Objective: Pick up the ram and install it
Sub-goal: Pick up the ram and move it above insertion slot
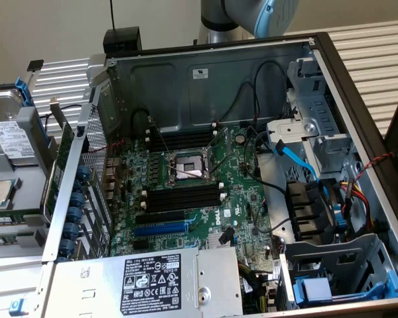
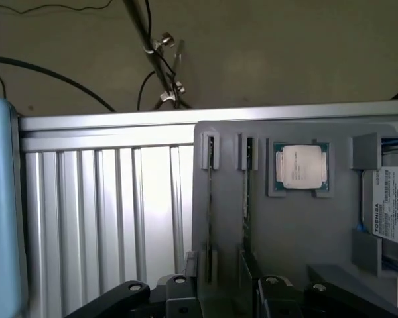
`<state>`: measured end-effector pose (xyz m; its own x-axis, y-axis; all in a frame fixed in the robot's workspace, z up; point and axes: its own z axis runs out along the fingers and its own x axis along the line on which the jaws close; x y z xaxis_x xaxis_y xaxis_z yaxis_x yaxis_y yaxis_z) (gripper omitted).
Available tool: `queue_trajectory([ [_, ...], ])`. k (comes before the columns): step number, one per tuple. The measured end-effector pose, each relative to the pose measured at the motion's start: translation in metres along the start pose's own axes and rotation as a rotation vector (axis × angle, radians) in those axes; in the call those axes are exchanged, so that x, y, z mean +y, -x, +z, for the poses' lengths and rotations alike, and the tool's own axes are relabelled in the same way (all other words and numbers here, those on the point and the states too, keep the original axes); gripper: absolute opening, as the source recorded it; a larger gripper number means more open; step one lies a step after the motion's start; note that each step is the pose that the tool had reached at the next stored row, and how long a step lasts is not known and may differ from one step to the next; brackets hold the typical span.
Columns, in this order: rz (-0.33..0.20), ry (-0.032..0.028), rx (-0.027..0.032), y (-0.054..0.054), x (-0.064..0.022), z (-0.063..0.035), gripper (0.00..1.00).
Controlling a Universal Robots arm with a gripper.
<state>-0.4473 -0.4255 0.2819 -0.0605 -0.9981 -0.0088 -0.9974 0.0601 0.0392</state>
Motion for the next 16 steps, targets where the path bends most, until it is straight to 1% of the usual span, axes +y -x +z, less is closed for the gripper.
queue_trajectory([
  [7, 0.002, -0.0001, -0.0005, 0.000, -0.0001, 0.0127, 0.39],
  [12, 0.002, -0.0020, -0.0008, -0.001, -0.0002, 0.0218, 0.39],
  [16, 0.002, -0.0022, -0.0007, -0.002, -0.0005, 0.0289, 0.39],
])
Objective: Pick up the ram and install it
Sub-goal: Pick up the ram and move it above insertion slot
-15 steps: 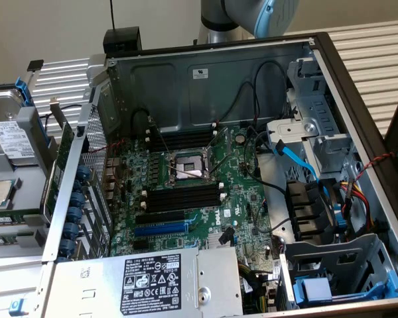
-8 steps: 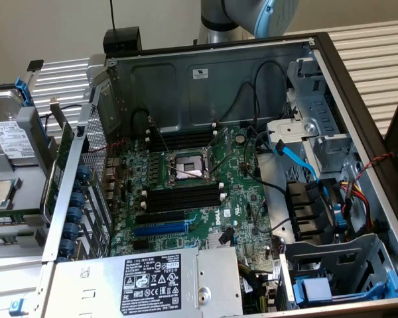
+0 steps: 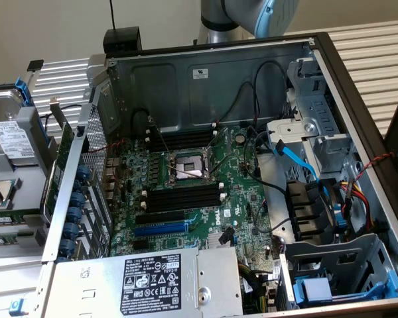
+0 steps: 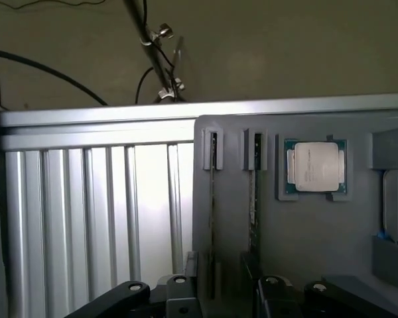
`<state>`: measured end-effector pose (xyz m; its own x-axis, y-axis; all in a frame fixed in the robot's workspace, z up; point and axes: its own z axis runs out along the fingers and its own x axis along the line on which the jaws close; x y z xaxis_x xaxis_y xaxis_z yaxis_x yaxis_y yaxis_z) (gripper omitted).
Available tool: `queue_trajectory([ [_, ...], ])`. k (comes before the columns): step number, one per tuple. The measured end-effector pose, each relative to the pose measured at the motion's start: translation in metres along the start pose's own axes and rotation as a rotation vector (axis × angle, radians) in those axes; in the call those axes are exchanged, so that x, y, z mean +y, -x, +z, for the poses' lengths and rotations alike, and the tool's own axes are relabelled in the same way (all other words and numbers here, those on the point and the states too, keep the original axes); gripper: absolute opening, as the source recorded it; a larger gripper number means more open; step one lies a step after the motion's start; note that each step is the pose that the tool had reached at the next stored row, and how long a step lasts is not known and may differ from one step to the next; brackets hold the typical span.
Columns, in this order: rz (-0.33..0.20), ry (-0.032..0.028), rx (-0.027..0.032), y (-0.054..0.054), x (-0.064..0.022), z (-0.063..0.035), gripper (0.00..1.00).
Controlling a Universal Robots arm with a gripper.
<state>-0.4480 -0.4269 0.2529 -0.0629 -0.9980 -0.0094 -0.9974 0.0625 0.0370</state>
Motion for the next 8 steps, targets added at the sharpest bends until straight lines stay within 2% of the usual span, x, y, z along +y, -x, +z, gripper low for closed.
queue_trajectory([
  [8, 0.000, -0.0001, -0.0001, -0.002, -0.0006, 0.0146, 0.39],
])
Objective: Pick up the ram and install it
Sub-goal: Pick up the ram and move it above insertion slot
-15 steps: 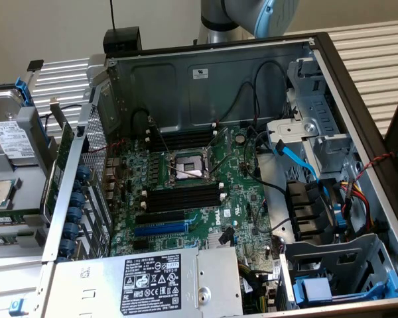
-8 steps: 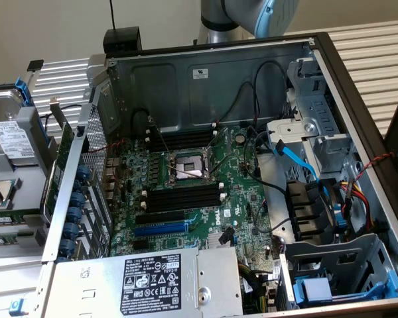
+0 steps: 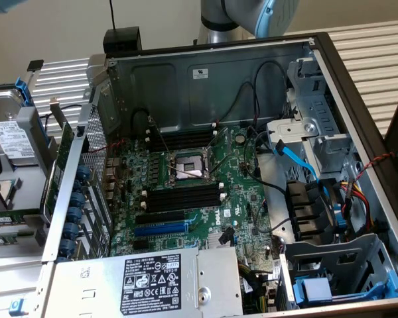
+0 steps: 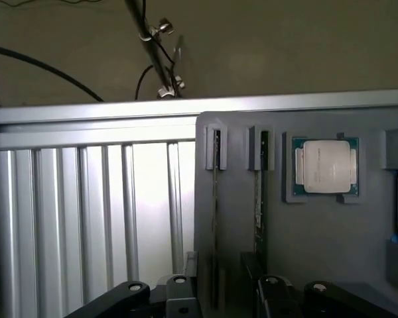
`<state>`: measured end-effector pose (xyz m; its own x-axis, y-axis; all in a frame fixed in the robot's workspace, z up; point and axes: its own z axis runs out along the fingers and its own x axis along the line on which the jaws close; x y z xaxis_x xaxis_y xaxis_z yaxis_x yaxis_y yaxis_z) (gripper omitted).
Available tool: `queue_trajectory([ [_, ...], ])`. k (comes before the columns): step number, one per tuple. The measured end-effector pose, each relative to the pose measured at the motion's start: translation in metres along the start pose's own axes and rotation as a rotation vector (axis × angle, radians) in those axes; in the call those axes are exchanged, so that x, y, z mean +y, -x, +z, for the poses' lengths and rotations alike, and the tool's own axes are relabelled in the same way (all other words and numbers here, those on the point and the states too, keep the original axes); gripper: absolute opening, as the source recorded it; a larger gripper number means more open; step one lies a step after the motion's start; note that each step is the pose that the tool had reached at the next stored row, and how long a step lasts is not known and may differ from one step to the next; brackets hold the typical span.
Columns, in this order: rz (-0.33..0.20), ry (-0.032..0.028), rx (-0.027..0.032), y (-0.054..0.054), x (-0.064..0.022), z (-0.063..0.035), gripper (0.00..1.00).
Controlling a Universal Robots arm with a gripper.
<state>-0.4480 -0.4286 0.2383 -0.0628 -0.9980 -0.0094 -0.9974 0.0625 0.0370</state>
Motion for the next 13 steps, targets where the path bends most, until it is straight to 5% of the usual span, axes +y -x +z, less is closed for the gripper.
queue_trajectory([
  [13, 0.000, 0.0002, -0.0014, -0.001, -0.0010, 0.0236, 0.39],
])
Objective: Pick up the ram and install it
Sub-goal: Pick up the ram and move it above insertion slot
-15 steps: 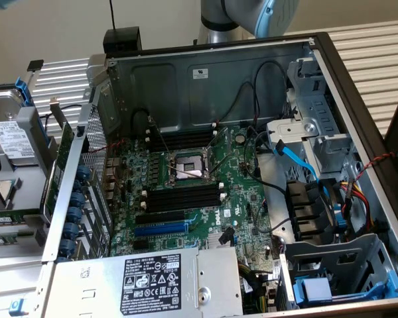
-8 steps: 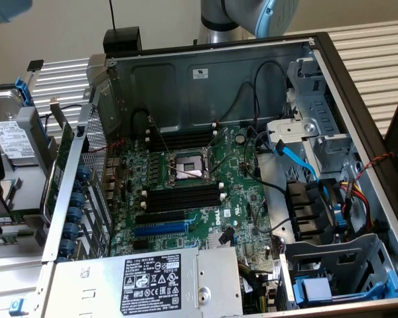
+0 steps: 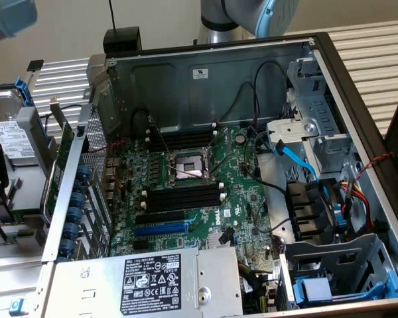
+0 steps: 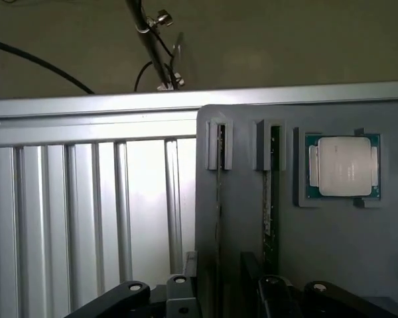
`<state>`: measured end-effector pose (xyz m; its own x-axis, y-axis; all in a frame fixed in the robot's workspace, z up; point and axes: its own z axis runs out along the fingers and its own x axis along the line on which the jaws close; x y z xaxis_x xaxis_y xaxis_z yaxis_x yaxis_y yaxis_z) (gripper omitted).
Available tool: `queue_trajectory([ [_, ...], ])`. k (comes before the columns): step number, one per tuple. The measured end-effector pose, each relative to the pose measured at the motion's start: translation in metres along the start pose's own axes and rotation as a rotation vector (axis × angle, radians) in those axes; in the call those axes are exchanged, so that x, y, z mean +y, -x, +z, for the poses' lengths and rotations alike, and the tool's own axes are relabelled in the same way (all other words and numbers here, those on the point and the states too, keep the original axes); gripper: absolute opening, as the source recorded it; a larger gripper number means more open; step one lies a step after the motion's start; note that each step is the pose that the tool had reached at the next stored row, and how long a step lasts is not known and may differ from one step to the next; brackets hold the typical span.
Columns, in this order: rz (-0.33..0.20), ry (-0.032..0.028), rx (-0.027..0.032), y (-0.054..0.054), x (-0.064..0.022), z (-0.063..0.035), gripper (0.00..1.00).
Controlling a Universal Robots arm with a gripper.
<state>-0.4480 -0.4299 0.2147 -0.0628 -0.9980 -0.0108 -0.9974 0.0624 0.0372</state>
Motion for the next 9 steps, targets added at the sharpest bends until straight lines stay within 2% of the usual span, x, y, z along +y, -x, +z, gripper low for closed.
queue_trajectory([
  [9, 0.000, 0.0001, -0.0005, 0.000, 0.0015, 0.0146, 0.39],
])
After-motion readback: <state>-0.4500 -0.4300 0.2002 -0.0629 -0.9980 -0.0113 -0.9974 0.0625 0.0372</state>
